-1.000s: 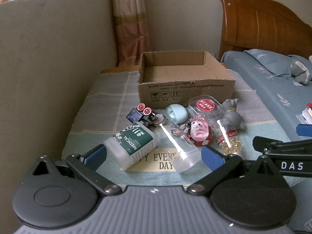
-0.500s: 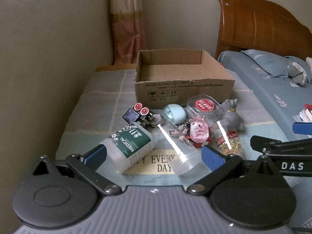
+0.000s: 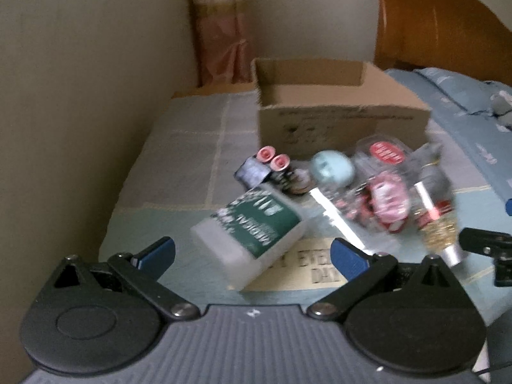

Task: Organize rigid objects
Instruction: 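Move the left tool toward the white-green MEDICAL cotton swab tub, then grasp the MEDICAL tub with the left tool while the right tool grasps the capsule bottle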

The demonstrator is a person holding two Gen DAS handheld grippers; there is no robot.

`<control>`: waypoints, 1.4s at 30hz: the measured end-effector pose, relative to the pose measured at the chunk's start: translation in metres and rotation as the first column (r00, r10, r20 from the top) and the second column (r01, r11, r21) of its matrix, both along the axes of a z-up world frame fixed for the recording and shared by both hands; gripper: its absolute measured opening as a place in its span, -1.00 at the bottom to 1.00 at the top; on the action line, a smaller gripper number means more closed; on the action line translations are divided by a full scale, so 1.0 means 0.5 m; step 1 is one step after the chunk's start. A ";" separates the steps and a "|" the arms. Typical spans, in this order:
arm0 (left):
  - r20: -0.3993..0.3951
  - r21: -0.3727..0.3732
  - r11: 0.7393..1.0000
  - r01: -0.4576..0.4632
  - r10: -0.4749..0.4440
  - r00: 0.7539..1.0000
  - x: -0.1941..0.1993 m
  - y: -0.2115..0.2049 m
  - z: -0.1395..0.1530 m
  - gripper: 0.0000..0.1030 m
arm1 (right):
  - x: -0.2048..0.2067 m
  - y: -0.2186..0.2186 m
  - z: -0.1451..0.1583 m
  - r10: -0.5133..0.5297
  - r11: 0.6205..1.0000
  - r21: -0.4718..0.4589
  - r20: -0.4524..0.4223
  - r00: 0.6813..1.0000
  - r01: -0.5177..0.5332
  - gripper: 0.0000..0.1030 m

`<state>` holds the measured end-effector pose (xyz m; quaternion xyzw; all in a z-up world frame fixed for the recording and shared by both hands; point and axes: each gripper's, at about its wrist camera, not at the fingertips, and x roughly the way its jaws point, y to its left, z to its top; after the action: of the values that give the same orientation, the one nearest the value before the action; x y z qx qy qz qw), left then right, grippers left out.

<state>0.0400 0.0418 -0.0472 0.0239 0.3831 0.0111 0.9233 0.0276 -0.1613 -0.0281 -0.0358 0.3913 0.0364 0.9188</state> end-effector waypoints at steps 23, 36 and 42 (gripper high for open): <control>-0.091 0.054 0.996 -0.078 0.082 0.992 0.027 0.098 -0.072 0.99 | 0.032 -0.063 -0.080 -0.070 0.997 -0.028 -0.121 0.990 0.067 1.00; -0.119 0.021 0.995 -0.096 0.098 0.988 0.030 0.130 -0.074 0.99 | 0.034 -0.122 -0.090 -0.152 0.988 0.003 -0.130 0.980 0.153 1.00; -0.108 -0.048 0.999 -0.002 -0.003 0.994 0.032 0.082 -0.072 0.99 | 0.027 -0.075 -0.091 -0.039 0.999 0.032 -0.131 0.991 0.043 1.00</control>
<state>0.0561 0.0826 -0.0831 0.0022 0.4327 0.0002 0.9015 0.0412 -0.1989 -0.0738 -0.0092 0.4503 0.0268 0.8924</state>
